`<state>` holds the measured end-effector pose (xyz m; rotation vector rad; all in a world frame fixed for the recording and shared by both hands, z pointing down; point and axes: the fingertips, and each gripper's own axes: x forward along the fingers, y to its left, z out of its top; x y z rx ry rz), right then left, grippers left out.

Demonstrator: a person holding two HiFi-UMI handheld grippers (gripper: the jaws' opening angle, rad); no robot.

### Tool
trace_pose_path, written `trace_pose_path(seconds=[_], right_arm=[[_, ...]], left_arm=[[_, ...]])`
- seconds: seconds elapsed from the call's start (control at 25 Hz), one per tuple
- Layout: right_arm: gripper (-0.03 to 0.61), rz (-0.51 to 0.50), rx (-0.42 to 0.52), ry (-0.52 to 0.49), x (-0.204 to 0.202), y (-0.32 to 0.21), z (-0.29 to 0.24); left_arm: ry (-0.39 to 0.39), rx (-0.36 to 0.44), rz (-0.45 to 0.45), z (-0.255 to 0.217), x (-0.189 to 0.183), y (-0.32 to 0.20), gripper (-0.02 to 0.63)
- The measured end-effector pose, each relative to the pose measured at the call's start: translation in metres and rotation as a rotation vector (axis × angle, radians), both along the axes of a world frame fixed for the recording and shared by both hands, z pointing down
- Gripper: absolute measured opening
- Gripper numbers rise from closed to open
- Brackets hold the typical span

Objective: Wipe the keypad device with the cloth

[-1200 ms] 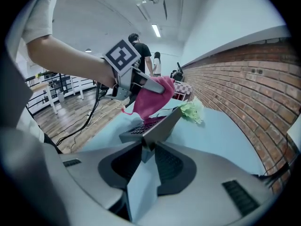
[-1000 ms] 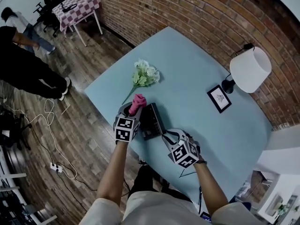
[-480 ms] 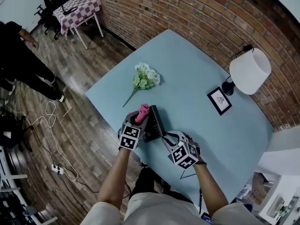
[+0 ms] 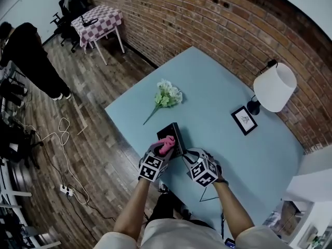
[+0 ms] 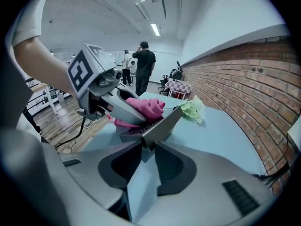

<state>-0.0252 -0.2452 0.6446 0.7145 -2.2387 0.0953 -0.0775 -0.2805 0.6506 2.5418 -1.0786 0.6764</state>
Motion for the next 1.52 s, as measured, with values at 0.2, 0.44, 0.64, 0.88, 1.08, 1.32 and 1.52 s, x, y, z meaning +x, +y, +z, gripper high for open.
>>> trace_pose_path(seconds=[0.2,0.44,0.64,0.88,1.08,1.32,1.52], right_arm=[[0.117,0.002,0.029,0.036,-0.001,0.002,0.000],[0.118,0.007,0.025,-0.001,-0.002,0.001,0.001],[0.118,0.021,0.039,0.017,-0.004,0.002,-0.002],[0.118,0.021,0.034,0.050,0.002,0.007,0.002],[0.118,0.029,0.056,0.026,-0.003,-0.002,-0.003],[0.118,0.016,0.044,0.016,0.004,0.007,0.001],[0.118,-0.011,0.039,0.037,0.001,0.003,0.001]], left_arm=[[-0.006,-0.016,0.018,-0.003,0.011,0.027,0.138],[-0.033,-0.053,0.007,0.002,0.017,0.055,0.137],[-0.057,-0.064,-0.017,0.000,0.012,0.070,0.137],[-0.051,-0.012,-0.192,-0.022,-0.030,0.051,0.133],[-0.045,0.051,-0.280,-0.041,-0.069,0.001,0.134],[-0.042,0.040,-0.301,-0.023,-0.088,-0.047,0.135],[-0.075,0.034,-0.277,0.002,-0.097,-0.082,0.135]])
